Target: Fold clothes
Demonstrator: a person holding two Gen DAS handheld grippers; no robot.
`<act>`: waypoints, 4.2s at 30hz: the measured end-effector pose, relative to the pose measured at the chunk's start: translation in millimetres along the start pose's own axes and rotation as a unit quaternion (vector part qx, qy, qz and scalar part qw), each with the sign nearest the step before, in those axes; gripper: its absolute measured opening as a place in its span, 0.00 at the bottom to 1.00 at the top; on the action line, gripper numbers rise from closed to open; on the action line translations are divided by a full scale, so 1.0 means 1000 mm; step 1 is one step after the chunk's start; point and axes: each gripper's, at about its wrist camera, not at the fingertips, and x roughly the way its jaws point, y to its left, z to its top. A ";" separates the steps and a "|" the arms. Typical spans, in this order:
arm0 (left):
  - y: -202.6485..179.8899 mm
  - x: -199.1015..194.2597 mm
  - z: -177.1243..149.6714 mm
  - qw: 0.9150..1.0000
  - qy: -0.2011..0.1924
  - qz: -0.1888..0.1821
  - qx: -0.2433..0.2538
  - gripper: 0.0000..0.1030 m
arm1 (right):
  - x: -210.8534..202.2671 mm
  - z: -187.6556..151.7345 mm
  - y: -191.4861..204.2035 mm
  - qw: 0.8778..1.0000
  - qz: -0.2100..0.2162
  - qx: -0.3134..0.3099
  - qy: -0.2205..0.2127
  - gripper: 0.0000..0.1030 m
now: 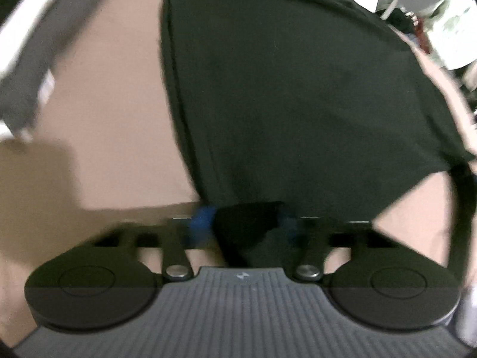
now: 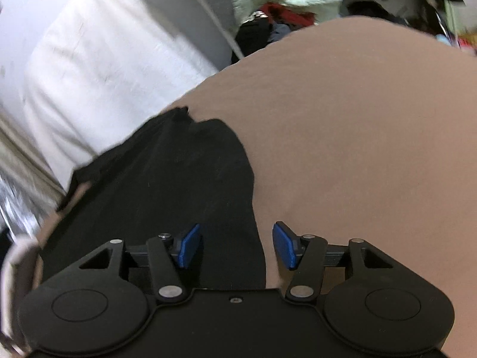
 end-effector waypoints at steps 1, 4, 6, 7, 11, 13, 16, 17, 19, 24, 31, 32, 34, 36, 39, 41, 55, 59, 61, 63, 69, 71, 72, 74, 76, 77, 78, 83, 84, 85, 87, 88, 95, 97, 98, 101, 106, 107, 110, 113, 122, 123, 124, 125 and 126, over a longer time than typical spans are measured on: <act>-0.003 -0.005 -0.001 1.000 -0.010 0.002 0.008 0.06 | 0.002 0.001 -0.003 1.000 0.007 0.009 -0.001 0.59; -0.012 -0.028 -0.007 0.999 -0.039 -0.011 0.022 0.06 | 0.004 0.000 -0.006 1.000 0.015 0.010 -0.002 0.59; -0.015 -0.039 -0.012 0.998 -0.052 -0.020 0.022 0.06 | 0.004 -0.001 -0.005 1.000 0.016 -0.001 0.000 0.59; -0.013 -0.040 -0.014 0.998 -0.050 -0.026 0.011 0.06 | 0.004 -0.001 -0.005 1.000 0.016 -0.006 0.002 0.59; -0.004 -0.023 -0.015 1.000 -0.030 -0.005 -0.003 0.06 | 0.008 0.004 -0.005 1.000 0.020 -0.010 0.007 0.60; -0.002 -0.022 -0.015 0.999 -0.027 -0.019 -0.012 0.09 | 0.015 0.009 -0.005 1.000 0.022 -0.008 0.008 0.64; 0.002 -0.024 -0.016 0.998 -0.026 -0.051 -0.026 0.57 | 0.024 0.009 -0.003 1.000 0.027 -0.008 0.013 0.73; 0.003 -0.025 -0.016 0.997 -0.026 -0.061 -0.031 0.60 | 0.026 0.008 0.001 1.000 0.020 -0.020 0.010 0.73; 0.005 -0.027 -0.016 0.995 -0.025 -0.083 -0.041 0.08 | 0.030 0.008 0.010 0.999 0.010 -0.042 0.003 0.74; 0.010 -0.030 -0.017 0.988 -0.023 -0.135 -0.066 0.04 | 0.026 0.023 0.036 0.996 -0.039 -0.072 -0.034 0.05; -0.005 -0.001 -0.037 0.991 0.049 -0.117 -0.034 0.04 | -0.005 0.027 0.033 0.986 -0.126 -0.103 -0.017 0.04; -0.005 0.005 -0.038 0.991 0.060 -0.114 -0.035 0.04 | -0.005 0.027 0.032 0.986 -0.129 -0.105 -0.017 0.04; -0.002 0.011 -0.036 0.989 0.072 -0.117 -0.048 0.04 | -0.005 0.026 0.030 0.985 -0.133 -0.110 -0.017 0.04; -0.004 0.002 -0.035 0.989 0.063 -0.131 -0.039 0.04 | -0.005 0.025 0.028 0.984 -0.138 -0.114 -0.017 0.04; -0.015 0.002 -0.042 0.991 0.064 -0.119 0.006 0.04 | -0.004 0.024 0.025 0.982 -0.144 -0.121 -0.017 0.04; -0.019 0.010 -0.040 0.991 0.079 -0.104 0.025 0.05 | -0.004 0.023 0.023 0.981 -0.149 -0.125 -0.017 0.04; 0.042 -0.002 0.086 0.999 -0.048 -0.008 -0.023 0.57 | -0.044 0.026 0.068 0.975 -0.079 -0.196 -0.062 0.39; 0.064 0.026 0.105 0.996 -0.062 0.020 -0.053 0.53 | -0.032 -0.014 0.134 0.967 0.044 -0.248 0.024 0.40; 0.066 0.036 0.094 0.996 -0.052 0.006 -0.066 0.51 | -0.023 -0.054 0.171 0.954 0.099 -0.267 0.093 0.40; 0.069 0.045 0.083 0.996 -0.042 -0.008 -0.078 0.51 | -0.018 -0.100 0.207 0.933 0.142 -0.294 0.154 0.40; 0.075 0.050 0.068 0.993 -0.049 -0.034 -0.101 0.51 | -0.025 -0.191 0.279 0.872 0.213 -0.383 0.218 0.65; 0.078 0.051 0.068 0.992 -0.051 -0.039 -0.107 0.51 | -0.027 -0.201 0.285 0.867 0.211 -0.400 0.209 0.66; 0.078 0.051 0.069 0.992 -0.052 -0.037 -0.105 0.51 | -0.028 -0.206 0.288 0.864 0.210 -0.409 0.205 0.66; 0.077 0.052 0.070 0.993 -0.054 -0.034 -0.103 0.51 | -0.030 -0.216 0.295 0.859 0.208 -0.426 0.196 0.64; 0.080 0.047 0.068 0.993 -0.058 -0.029 -0.099 0.51 | -0.032 -0.226 0.301 0.853 0.206 -0.442 0.186 0.24; 0.081 0.044 0.066 0.993 -0.059 -0.026 -0.097 0.51 | -0.033 -0.231 0.304 0.850 0.205 -0.451 0.182 0.17; 0.083 0.042 0.066 0.993 -0.061 -0.026 -0.098 0.51 | -0.034 -0.236 0.307 0.846 0.204 -0.459 0.177 0.17; 0.089 0.035 0.069 0.991 -0.069 -0.034 -0.107 0.51 | -0.035 -0.223 0.298 0.867 0.217 -0.413 0.175 0.17; 0.090 0.034 0.069 0.991 -0.071 -0.037 -0.109 0.51 | -0.033 -0.220 0.294 0.870 0.219 -0.404 0.176 0.17; 0.091 0.033 0.069 0.990 -0.073 -0.040 -0.110 0.51 | -0.032 -0.217 0.291 0.874 0.220 -0.396 0.176 0.15; 0.092 0.032 0.069 0.990 -0.078 -0.045 -0.112 0.51 | -0.030 -0.215 0.286 0.880 0.198 -0.399 0.164 0.06; 0.093 0.031 0.069 0.989 -0.080 -0.049 -0.113 0.51 | -0.029 -0.214 0.284 0.884 0.184 -0.401 0.157 0.05; 0.095 0.039 0.071 0.986 -0.080 -0.072 -0.128 0.51 | -0.021 -0.220 0.279 0.887 0.177 -0.385 0.183 0.09; 0.093 0.042 0.072 0.986 -0.078 -0.076 -0.128 0.51 | -0.021 -0.226 0.281 0.882 0.188 -0.385 0.196 0.13; 0.092 0.043 0.072 0.986 -0.078 -0.075 -0.125 0.51 | -0.020 -0.231 0.283 0.879 0.185 -0.393 0.197 0.13; 0.089 0.042 0.074 0.988 -0.087 -0.059 -0.110 0.51 | -0.026 -0.237 0.291 0.866 0.185 -0.423 0.194 0.07; 0.113 0.024 0.070 0.985 -0.112 -0.039 -0.126 0.51 | -0.079 -0.227 0.312 0.833 0.216 -0.475 0.186 0.04; 0.119 0.022 0.070 0.983 -0.114 -0.044 -0.136 0.51 | -0.094 -0.229 0.318 0.817 0.208 -0.508 0.179 0.04; 0.131 0.029 0.072 0.979 -0.112 -0.059 -0.160 0.51 | -0.086 -0.244 0.309 0.803 0.185 -0.528 0.205 0.04; 0.131 0.044 0.080 0.979 -0.118 -0.053 -0.158 0.51 | -0.072 -0.260 0.297 0.804 0.168 -0.522 0.229 0.04; 0.120 0.080 0.116 0.978 -0.157 -0.026 -0.138 0.55 | -0.073 -0.257 0.294 0.792 0.205 -0.510 0.264 0.05; 0.117 0.084 0.121 0.978 -0.157 -0.025 -0.133 0.55 | -0.070 -0.256 0.290 0.795 0.206 -0.502 0.271 0.04; 0.112 0.086 0.123 0.979 -0.159 -0.019 -0.123 0.54 | -0.068 -0.256 0.286 0.797 0.207 -0.496 0.275 0.04; 0.106 0.087 0.125 0.981 -0.160 -0.009 -0.110 0.54 | -0.067 -0.256 0.284 0.796 0.207 -0.497 0.277 0.04; 0.101 0.088 0.126 0.982 -0.162 0.000 -0.098 0.53 | -0.066 -0.257 0.283 0.795 0.207 -0.498 0.277 0.04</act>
